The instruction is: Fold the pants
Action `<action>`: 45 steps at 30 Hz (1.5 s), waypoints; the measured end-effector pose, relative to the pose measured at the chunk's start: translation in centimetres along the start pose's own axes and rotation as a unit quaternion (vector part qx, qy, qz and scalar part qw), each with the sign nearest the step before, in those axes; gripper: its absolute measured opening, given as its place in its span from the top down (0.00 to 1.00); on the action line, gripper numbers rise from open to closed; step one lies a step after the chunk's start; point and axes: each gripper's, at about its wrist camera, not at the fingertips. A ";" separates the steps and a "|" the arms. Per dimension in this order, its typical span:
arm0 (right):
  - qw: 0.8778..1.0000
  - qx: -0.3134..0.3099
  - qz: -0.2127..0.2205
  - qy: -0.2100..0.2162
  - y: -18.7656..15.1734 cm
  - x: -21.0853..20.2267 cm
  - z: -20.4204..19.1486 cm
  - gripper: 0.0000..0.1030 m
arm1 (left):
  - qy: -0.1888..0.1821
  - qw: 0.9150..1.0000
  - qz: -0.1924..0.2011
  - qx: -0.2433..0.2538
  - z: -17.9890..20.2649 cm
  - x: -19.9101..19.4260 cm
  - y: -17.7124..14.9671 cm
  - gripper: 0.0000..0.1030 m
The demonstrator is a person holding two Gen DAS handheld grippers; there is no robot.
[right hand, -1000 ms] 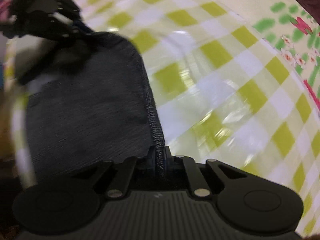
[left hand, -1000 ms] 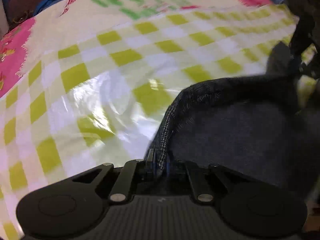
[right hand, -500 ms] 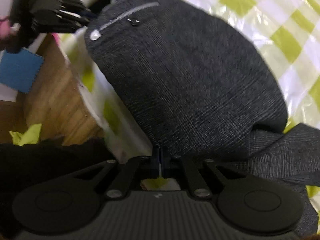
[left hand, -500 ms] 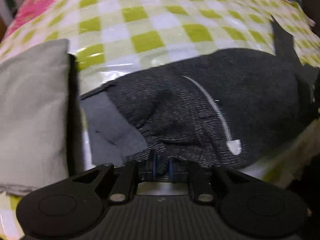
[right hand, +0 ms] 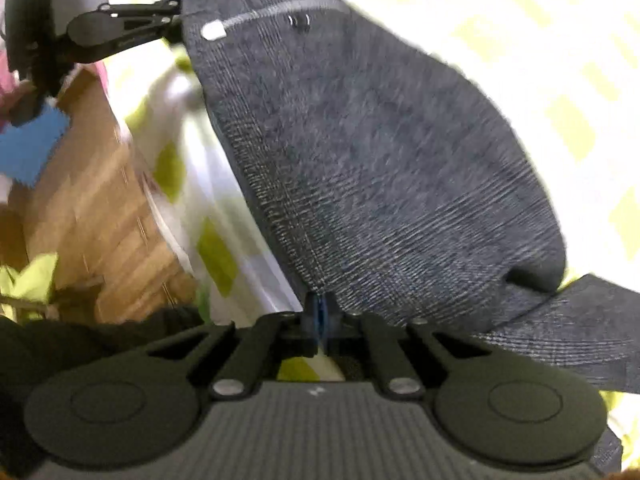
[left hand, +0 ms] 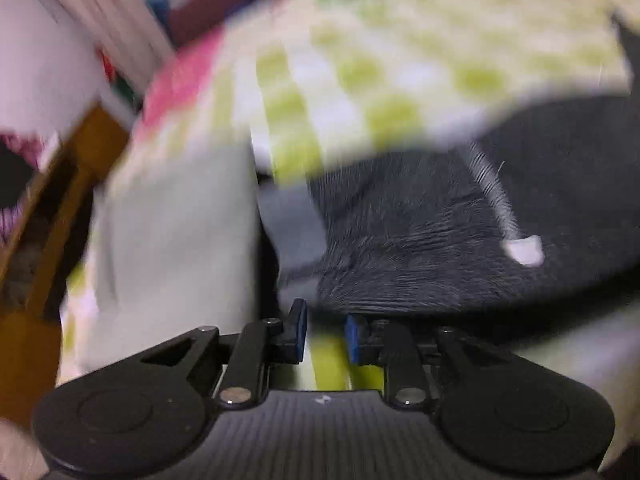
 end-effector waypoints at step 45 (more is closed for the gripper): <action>0.771 0.554 0.307 0.056 -9.5 -15.8 36.3 0.96 | -0.219 0.967 0.127 0.030 23.0 -8.5 23.3 0.61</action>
Point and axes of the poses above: each gripper's, at about its wrist camera, not at the fingertips, and x roughly the way its jaws point, z to its right, y to its top, and after that the axes turned 9 degrees about x, right-handed
